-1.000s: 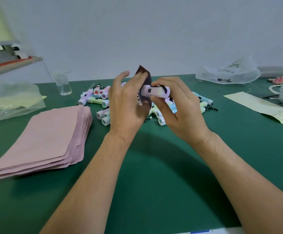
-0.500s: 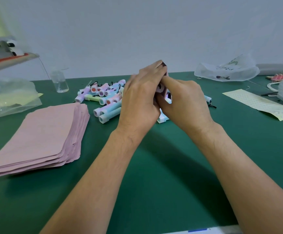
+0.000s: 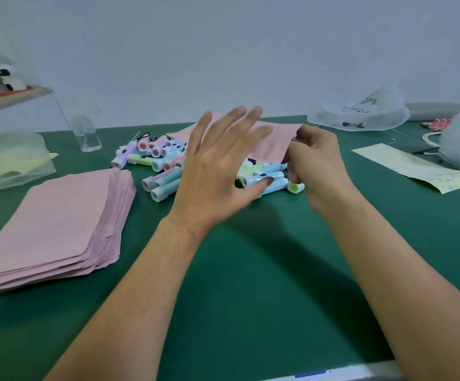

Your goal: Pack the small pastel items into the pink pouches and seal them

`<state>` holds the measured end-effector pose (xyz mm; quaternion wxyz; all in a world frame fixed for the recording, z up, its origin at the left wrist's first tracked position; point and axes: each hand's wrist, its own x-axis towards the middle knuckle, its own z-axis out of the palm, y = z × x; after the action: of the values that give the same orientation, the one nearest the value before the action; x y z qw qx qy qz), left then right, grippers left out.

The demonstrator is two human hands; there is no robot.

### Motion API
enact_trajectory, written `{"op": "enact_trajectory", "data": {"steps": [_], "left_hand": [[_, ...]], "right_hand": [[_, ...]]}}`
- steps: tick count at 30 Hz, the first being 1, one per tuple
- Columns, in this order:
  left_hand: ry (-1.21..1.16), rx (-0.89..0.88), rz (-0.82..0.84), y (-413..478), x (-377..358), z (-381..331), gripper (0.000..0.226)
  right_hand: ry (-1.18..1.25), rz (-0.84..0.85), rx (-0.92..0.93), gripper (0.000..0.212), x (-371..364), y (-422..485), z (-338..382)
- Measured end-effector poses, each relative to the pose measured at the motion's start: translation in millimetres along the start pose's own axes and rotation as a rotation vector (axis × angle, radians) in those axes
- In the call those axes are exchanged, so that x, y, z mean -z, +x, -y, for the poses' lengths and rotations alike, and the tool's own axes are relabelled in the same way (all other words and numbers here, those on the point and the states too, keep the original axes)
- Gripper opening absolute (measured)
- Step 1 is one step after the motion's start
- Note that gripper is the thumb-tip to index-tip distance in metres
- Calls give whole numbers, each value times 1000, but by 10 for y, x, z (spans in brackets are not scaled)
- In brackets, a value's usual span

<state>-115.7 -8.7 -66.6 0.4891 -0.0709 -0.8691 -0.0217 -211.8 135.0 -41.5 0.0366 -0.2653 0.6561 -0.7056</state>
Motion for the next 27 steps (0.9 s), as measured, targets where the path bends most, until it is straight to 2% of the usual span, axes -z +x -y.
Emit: {"op": "enact_trajectory", "data": {"steps": [2,3,7,11,14,17,20,23,27], "left_hand": [[35,-58,-24,-35,-37,80,36],[-1,-67,-39,-34,-43,98,32],[-77,-106,-85,37,0,-13,29],[-115,-74,-73,77,61,-92,29],[-204,-24,-13,92,90,-104,33],[-246,-13,112,127,130,-140,36],[-255,-52,189,174,126,-217,34],[-263,-97,212,177,72,-208,35],[-439,3,79,143,25,-147,34]], "right_hand": [[28,26,-38,31,24,12,0],[26,35,-42,30,24,13,-4],[-42,86,-13,18,20,9,-20],[-132,272,-48,25,68,12,-15],[-148,428,-152,45,101,27,-9],[-54,642,-274,35,176,56,-2],[43,620,-336,31,207,86,-71],[27,645,-265,30,205,84,-132],[-32,693,-150,23,223,105,-51]]}}
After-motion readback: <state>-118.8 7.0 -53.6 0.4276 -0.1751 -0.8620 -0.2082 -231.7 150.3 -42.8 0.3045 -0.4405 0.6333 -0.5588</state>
